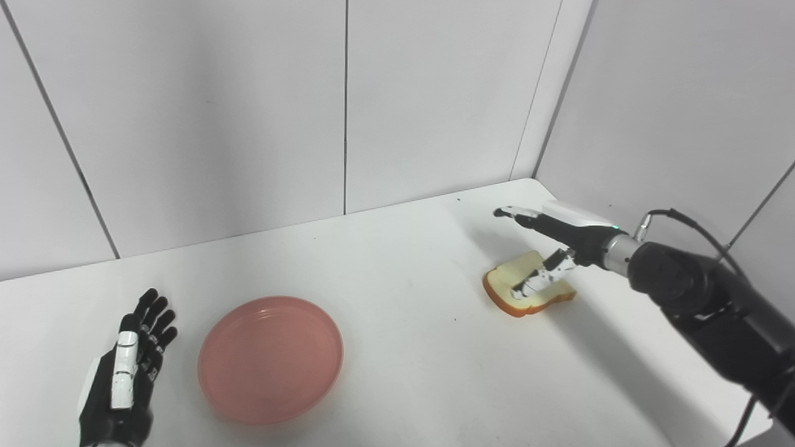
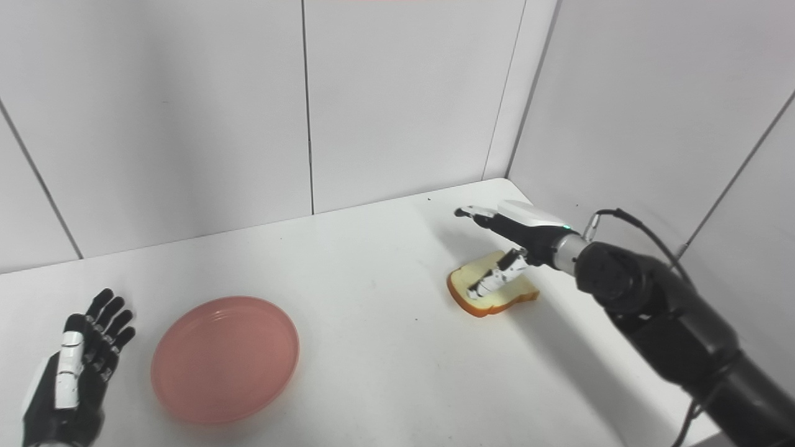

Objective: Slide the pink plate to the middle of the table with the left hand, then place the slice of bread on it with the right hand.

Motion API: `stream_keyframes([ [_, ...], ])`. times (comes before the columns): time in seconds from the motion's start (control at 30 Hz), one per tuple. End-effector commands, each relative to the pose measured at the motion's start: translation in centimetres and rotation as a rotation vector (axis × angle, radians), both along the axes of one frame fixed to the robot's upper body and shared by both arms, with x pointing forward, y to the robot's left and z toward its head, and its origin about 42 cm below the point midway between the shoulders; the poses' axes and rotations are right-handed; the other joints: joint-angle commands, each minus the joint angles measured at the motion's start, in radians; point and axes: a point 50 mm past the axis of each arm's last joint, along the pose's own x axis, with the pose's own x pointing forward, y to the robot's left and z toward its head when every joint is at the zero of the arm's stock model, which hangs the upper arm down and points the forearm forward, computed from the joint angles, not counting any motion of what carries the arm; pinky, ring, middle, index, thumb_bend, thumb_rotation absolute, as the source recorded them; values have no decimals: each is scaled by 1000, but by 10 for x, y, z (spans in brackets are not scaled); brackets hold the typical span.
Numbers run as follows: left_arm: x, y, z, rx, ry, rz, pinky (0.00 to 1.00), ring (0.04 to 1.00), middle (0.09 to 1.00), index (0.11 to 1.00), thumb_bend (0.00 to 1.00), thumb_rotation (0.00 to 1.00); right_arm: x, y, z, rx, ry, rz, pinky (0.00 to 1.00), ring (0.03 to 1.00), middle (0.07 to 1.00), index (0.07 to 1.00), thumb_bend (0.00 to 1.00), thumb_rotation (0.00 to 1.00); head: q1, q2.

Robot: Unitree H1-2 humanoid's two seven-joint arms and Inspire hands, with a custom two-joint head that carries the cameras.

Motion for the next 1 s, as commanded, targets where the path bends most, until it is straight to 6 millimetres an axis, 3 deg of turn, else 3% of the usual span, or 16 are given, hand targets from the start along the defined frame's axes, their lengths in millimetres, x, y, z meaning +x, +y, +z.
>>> stream_keyframes([
  [0.0, 0, 0, 0, 8, 12, -5, 951, 956, 965, 920, 740, 967, 0, -2, 26, -110, -28, -3, 1000, 1000, 981, 976, 1000, 324, 1, 1],
  [0.37, -1, -1, 2, 2, -7, -15, 957, 952, 962, 915, 734, 964, 12, -7, 15, -324, 67, 43, 1000, 998, 986, 999, 1000, 326, 3, -3],
  [0.97, -3, -4, 0, -8, -9, -18, 947, 959, 966, 914, 719, 952, 34, 4, -19, -385, 71, 127, 1000, 1000, 996, 1000, 1000, 291, 9, -2],
])
